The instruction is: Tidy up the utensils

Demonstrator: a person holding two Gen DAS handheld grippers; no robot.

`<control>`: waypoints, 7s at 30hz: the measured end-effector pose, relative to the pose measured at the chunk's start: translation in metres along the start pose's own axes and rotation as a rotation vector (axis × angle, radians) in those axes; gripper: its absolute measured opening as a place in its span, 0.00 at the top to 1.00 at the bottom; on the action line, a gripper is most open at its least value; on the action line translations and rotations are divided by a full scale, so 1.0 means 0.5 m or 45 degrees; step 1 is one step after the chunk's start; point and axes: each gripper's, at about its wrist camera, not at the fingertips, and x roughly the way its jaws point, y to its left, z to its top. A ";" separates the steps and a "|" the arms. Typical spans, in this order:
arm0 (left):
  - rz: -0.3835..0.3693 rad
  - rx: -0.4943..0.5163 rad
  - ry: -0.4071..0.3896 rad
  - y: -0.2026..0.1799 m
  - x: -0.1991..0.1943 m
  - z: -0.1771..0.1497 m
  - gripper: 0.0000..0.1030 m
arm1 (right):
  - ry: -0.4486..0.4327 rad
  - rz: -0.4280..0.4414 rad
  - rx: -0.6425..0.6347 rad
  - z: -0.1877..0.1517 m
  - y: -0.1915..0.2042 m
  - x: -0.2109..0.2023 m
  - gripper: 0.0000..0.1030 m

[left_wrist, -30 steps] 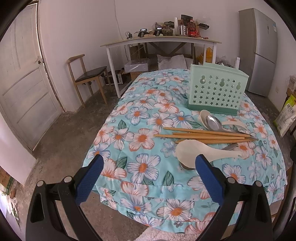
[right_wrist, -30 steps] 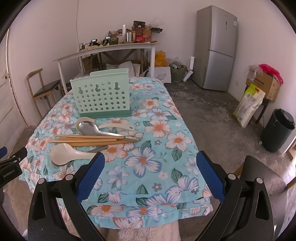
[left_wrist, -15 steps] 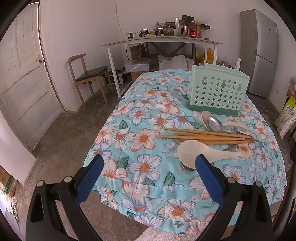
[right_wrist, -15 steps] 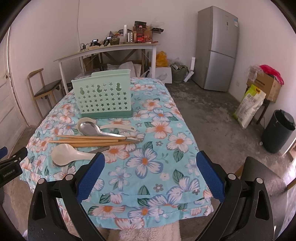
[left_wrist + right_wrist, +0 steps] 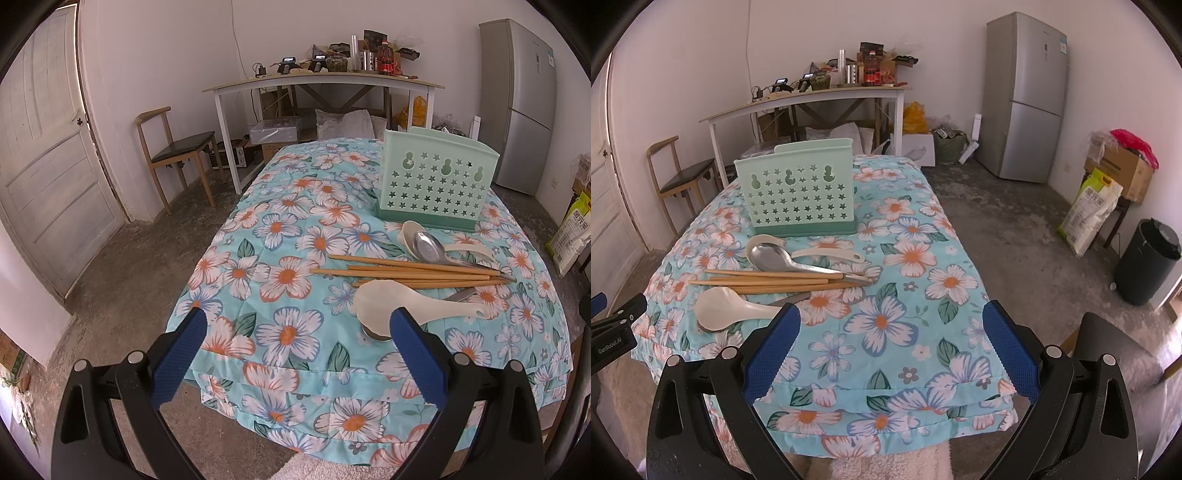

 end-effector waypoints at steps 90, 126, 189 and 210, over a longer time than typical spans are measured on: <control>-0.839 -0.025 0.187 0.016 0.233 0.014 0.92 | 0.235 0.234 -0.165 -0.099 0.108 0.229 0.07; -0.930 -0.096 0.362 -0.043 0.237 -0.041 0.76 | 0.215 0.226 -0.151 -0.096 0.107 0.228 0.07; -0.824 -0.338 -0.345 0.279 -0.007 0.117 0.98 | -0.087 0.413 -0.941 -0.080 0.411 0.132 0.94; -0.561 0.432 -0.167 0.010 0.083 0.476 0.98 | -0.254 0.860 0.025 0.223 0.006 0.041 0.99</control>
